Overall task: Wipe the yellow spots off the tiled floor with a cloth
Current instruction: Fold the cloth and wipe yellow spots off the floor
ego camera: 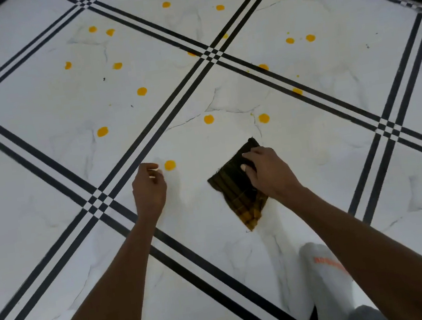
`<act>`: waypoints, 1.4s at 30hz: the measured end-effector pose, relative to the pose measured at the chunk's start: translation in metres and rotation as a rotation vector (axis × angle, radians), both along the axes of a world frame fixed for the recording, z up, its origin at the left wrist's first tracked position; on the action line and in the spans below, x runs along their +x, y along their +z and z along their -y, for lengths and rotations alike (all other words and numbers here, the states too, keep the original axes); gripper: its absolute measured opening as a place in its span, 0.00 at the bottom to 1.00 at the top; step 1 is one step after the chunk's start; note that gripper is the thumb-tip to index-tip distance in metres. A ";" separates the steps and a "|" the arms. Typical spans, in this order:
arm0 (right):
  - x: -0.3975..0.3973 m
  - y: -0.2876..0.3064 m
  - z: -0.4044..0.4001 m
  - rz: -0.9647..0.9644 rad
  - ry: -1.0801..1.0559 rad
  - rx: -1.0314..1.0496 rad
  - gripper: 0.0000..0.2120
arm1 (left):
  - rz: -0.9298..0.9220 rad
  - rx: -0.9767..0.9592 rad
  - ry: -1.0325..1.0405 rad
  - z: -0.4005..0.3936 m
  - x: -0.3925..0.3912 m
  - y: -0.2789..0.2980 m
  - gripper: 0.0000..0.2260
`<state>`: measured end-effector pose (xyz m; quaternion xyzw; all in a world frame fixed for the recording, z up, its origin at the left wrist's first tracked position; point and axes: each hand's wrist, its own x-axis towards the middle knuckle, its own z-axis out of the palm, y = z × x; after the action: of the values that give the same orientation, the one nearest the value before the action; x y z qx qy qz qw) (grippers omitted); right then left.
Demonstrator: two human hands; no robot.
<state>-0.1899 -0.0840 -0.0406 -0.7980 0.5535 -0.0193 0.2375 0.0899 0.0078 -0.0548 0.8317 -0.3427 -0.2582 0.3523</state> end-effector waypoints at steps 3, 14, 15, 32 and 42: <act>-0.004 -0.040 -0.014 -0.141 0.169 -0.036 0.29 | 0.188 0.036 -0.038 -0.015 0.014 -0.014 0.09; -0.029 -0.064 -0.029 -0.263 0.188 -0.270 0.34 | 0.658 0.124 -0.184 -0.030 0.028 -0.059 0.17; -0.027 -0.063 -0.029 -0.246 0.207 -0.269 0.35 | 0.659 0.115 -0.188 -0.028 0.028 -0.060 0.18; 0.094 -0.075 -0.005 -0.111 0.444 -0.350 0.31 | 0.660 0.096 -0.206 -0.029 0.029 -0.077 0.24; 0.056 -0.065 0.064 -0.290 0.433 -0.337 0.41 | 0.669 0.093 -0.182 -0.027 0.031 -0.079 0.23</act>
<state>-0.1337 -0.1480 -0.1055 -0.9199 0.3879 0.0541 0.0188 0.1210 0.0350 -0.1339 0.8514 -0.5000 -0.0171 0.1577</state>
